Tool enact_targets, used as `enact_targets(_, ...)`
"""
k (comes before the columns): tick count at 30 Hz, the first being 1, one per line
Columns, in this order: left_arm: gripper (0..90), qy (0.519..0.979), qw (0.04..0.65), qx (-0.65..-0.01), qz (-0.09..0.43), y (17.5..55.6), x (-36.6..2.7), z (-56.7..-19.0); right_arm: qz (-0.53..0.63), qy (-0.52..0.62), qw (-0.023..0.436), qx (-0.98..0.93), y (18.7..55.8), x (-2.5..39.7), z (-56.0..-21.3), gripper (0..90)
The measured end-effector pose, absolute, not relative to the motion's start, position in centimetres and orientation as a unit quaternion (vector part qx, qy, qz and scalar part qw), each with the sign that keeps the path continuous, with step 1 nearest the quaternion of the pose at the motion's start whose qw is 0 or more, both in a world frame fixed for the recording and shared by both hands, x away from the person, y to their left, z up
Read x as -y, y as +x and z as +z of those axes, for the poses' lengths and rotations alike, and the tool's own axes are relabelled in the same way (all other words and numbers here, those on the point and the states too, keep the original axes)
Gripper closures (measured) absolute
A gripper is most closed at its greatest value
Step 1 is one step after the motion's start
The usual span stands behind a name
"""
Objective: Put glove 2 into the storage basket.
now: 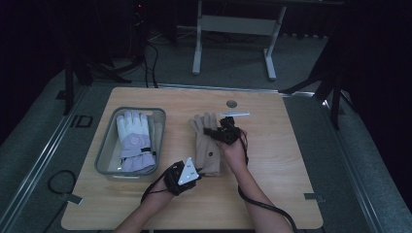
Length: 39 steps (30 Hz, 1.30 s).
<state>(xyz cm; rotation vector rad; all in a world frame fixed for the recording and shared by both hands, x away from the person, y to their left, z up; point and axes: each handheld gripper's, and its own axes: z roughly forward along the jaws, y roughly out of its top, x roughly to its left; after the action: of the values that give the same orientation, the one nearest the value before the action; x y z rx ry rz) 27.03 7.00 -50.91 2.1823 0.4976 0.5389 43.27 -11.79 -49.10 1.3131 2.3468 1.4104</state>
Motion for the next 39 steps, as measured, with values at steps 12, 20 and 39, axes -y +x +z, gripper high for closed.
enact_targets(12,82.4,0.864,0.398,-0.202,0.233,26.8,-9.0,-48.4,0.489,0.412,0.041,-0.768,43.5,9.0,-45.9,73.9)
enact_targets(20,82.4,0.858,0.401,-0.212,0.242,26.6,-11.0,-47.0,0.494,0.390,0.042,-0.776,43.8,6.7,-44.2,73.9)
enact_targets(39,82.3,0.851,0.388,-0.249,0.251,25.9,-17.2,-46.1,0.494,0.348,0.026,-0.796,44.1,-1.0,-42.7,73.9)
